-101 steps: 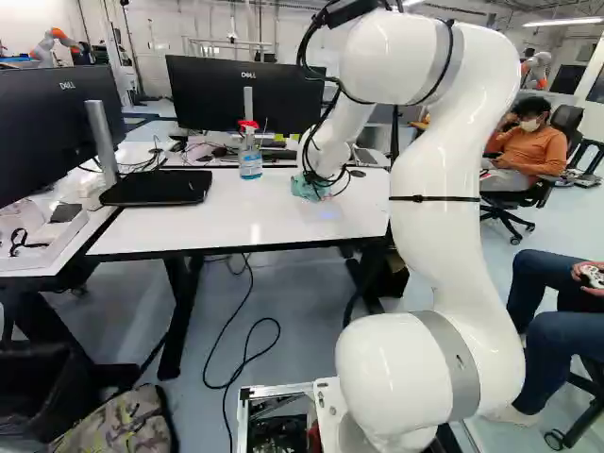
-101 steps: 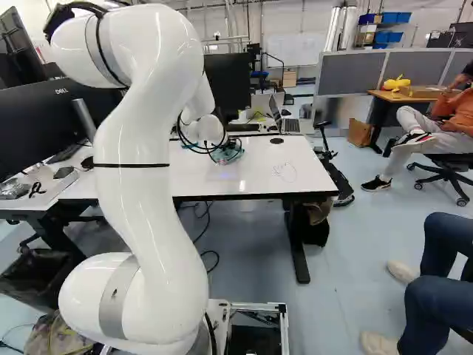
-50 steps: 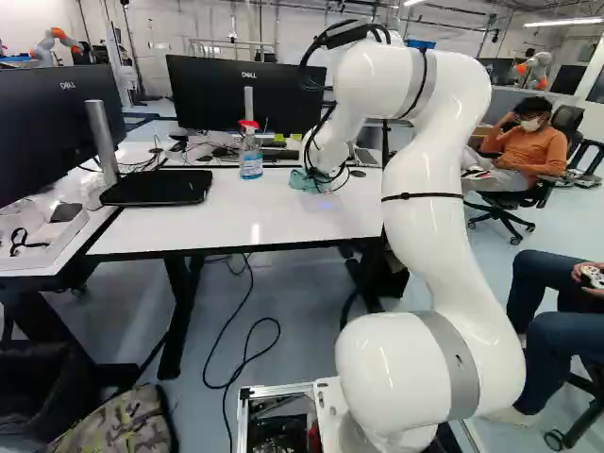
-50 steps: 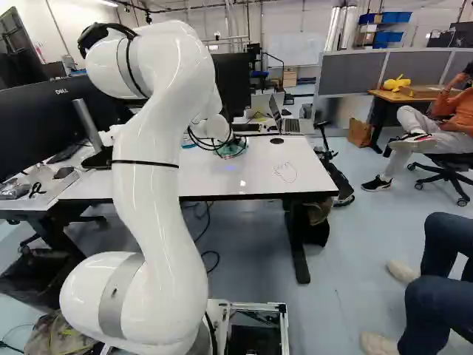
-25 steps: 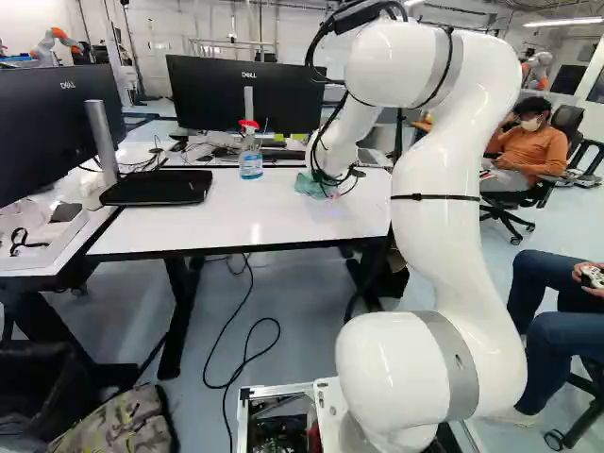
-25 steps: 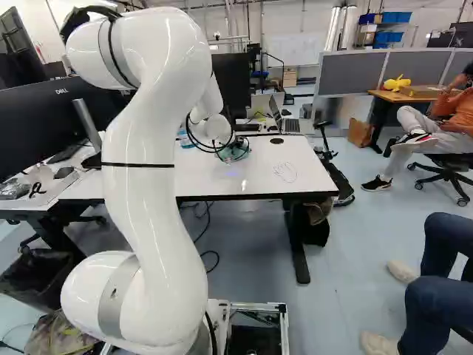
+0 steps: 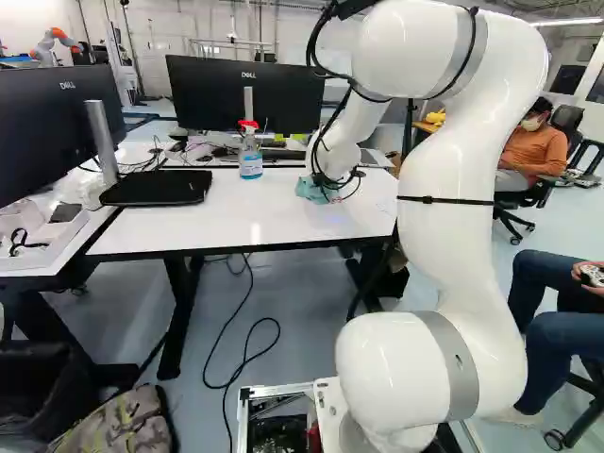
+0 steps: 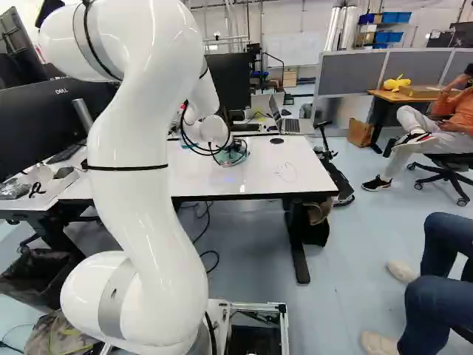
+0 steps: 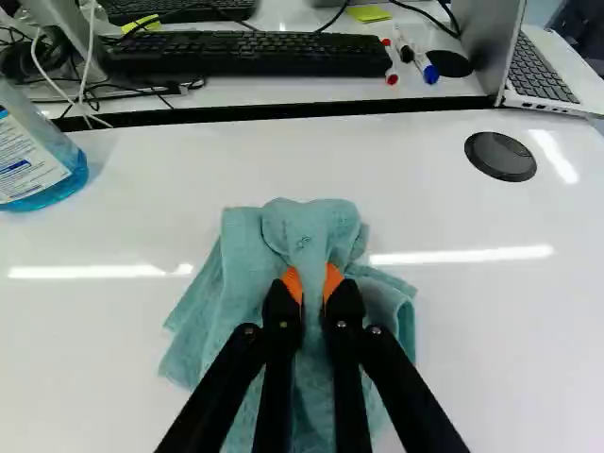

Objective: Clean the table with the green towel

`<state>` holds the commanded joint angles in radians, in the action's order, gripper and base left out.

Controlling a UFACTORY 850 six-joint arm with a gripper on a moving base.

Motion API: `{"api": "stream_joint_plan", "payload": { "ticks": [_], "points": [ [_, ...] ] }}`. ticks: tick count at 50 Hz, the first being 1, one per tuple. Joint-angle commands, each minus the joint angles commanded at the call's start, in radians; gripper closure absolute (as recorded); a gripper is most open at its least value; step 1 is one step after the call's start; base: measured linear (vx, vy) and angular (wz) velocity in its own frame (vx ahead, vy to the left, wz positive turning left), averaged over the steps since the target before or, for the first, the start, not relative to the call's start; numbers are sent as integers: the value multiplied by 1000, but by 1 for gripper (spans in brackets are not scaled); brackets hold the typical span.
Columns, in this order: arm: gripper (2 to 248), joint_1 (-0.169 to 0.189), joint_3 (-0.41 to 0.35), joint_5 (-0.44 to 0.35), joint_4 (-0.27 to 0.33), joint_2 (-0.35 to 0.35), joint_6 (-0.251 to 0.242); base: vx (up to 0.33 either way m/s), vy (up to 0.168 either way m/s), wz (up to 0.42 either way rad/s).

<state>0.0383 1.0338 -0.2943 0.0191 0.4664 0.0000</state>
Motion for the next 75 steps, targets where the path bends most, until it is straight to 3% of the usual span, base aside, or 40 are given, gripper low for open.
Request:
{"api": "stream_joint_plan", "payload": {
  "ticks": [19,49,75],
  "points": [
    [207,-42,41,0,0,31,0,0,0,0],
    [207,-43,208,0,0,155,0,0,0,0],
    [207,-32,192,0,0,144,0,0,0,0]
  ]
}}
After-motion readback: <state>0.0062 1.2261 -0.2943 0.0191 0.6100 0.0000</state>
